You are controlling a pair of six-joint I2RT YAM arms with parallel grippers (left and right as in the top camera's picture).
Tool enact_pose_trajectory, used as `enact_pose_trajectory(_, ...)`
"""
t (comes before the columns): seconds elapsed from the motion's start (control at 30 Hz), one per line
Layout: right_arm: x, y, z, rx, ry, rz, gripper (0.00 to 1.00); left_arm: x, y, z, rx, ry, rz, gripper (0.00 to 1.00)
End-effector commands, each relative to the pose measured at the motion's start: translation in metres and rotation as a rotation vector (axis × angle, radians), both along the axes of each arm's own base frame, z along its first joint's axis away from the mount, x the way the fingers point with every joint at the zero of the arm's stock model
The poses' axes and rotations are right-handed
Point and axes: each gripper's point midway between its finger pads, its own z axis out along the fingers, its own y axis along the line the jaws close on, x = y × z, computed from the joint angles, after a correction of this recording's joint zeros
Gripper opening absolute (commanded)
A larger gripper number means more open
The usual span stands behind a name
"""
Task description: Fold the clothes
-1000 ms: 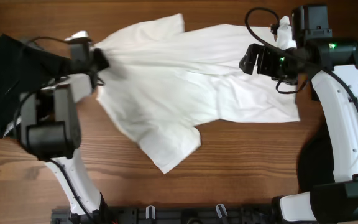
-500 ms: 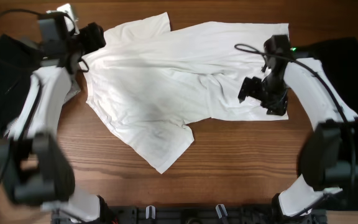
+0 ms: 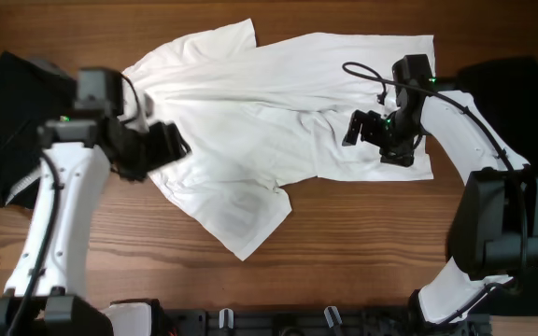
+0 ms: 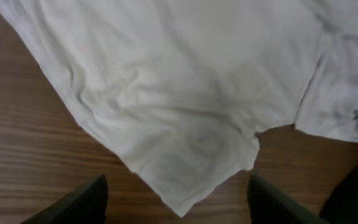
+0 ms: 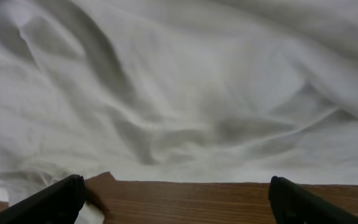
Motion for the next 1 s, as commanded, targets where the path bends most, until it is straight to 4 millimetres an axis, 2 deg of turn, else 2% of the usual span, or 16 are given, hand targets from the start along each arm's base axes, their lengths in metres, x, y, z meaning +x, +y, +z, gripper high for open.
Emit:
enact_pose_trajectory(0.0,0.003,0.01,0.009,0.074,-0.027,0.025,0.99,-0.041,-0.01,-0.06,-0.04,0.22,0.155,0.76)
enact_pose_trajectory(0.07,0.004,0.01,0.013,0.073,-0.042,0.035,0.99,-0.058,-0.014,-0.087,-0.052,0.271,0.19,0.82)
enact_pose_trajectory(0.17,0.005,0.01,0.021,0.069,-0.074,0.06,0.99,-0.068,-0.023,-0.113,-0.094,0.268,0.188,0.84)
enact_pose_trajectory(0.27,0.006,0.009,0.03,0.068,-0.107,0.075,0.99,-0.075,-0.027,-0.131,-0.114,0.277,0.225,0.83)
enact_pose_trajectory(0.37,0.007,0.008,0.038,0.065,-0.13,0.073,0.99,-0.075,-0.024,-0.14,-0.087,0.247,0.222,0.8)
enact_pose_trajectory(0.53,0.009,-0.002,0.043,0.064,-0.144,0.041,1.0,-0.071,-0.022,-0.149,-0.077,0.231,0.24,0.59)
enact_pose_trajectory(0.63,0.011,-0.014,0.043,0.061,-0.144,0.008,1.0,-0.074,-0.017,-0.156,-0.045,0.251,0.258,0.33)
enact_pose_trajectory(0.77,0.012,-0.037,0.042,0.043,-0.137,-0.05,1.0,-0.074,-0.012,-0.159,-0.02,0.252,0.264,0.16)
enact_pose_trajectory(0.8,0.012,-0.044,0.041,0.03,-0.133,-0.066,1.0,-0.074,-0.012,-0.159,-0.021,0.25,0.265,0.06)
enact_pose_trajectory(0.97,0.006,-0.073,0.035,-0.04,-0.101,-0.122,1.0,-0.078,0.002,-0.154,-0.02,0.286,0.311,0.04)
